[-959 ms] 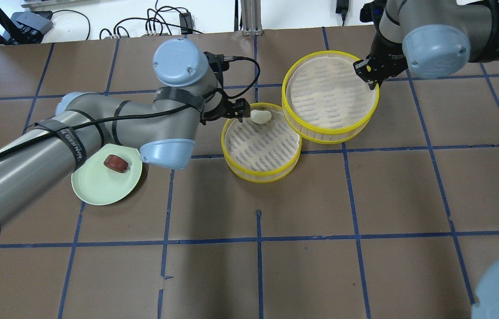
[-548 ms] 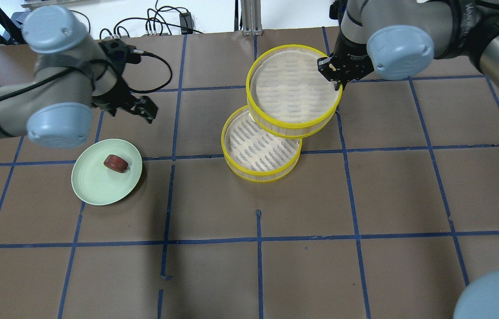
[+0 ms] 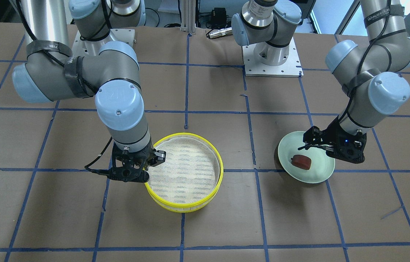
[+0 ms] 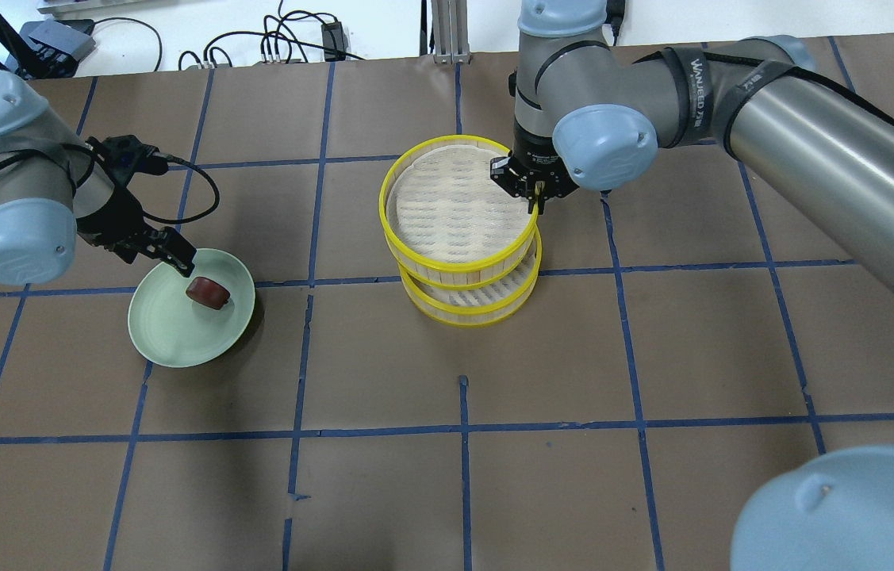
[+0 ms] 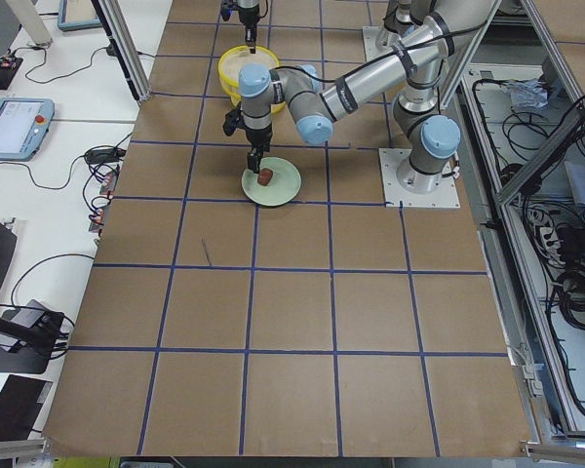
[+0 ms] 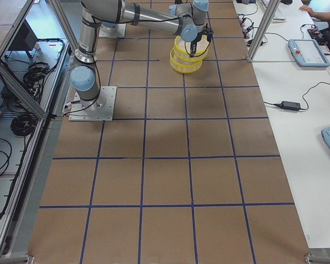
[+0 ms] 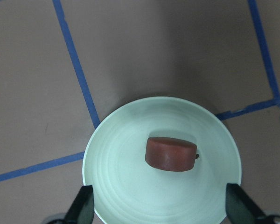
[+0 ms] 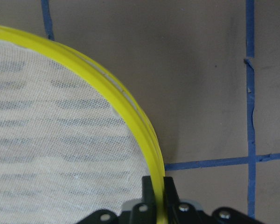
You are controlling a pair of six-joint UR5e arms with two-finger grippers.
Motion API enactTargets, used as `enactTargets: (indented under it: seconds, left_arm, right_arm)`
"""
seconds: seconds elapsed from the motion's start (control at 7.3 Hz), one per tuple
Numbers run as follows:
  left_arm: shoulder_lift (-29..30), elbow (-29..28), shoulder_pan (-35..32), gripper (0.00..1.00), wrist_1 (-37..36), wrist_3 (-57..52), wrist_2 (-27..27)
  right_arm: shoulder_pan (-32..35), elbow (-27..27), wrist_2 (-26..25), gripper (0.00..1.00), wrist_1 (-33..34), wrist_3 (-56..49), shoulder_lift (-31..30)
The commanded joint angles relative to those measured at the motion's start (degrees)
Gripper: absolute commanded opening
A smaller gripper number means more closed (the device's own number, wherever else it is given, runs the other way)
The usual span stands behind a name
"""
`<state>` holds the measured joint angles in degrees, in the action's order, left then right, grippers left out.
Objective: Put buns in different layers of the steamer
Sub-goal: 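Set the top tier back with the right gripper while the left returns to the plate, then grasp the dark red bun from the plate with the left gripper and lift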
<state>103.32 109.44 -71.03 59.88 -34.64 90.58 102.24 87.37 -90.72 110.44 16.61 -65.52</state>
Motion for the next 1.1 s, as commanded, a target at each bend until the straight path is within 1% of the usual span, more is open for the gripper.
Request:
enactTargets:
  seconds: [0.0, 0.14, 0.27, 0.55, 0.68, 0.82, 0.96]
  left_arm:
    - [1.98, 1.47, -0.24, 1.00, -0.38, 5.34, -3.54]
    - [2.33, 2.87, -0.16, 0.99, -0.38, 5.37, -3.92]
    - [3.02, 3.49, -0.16, 0.87, -0.90, 4.85, -3.66]
    - [4.61, 2.98, -0.16, 0.53, -1.42, 4.33, -3.75]
    - [5.14, 2.97, -0.16, 0.27, -2.82, 4.06, -3.75]
    - [5.14, 2.89, -0.16, 0.05, -2.92, 4.06, -3.66]
    - [4.62, 2.88, -0.16, 0.00, -4.58, 4.23, -3.75]
  right_arm:
    - [0.06, 0.95, -2.78, 0.06, -0.05, -0.78, -0.04]
    - [0.06, 2.00, -2.89, 0.07, -0.05, -0.61, -0.13]
    - [0.24, 2.10, -2.80, 0.07, 0.30, -0.18, -0.22]
    - [0.24, 2.10, -2.71, 0.08, 0.30, -0.35, -0.13]
    - [0.24, 2.10, -2.80, 0.09, 0.13, -0.61, -0.13]
    - [0.24, 2.19, -2.71, 0.11, -0.31, -0.35, -0.13]
    - [0.24, 2.10, -2.80, 0.12, -0.40, -0.35, -0.22]
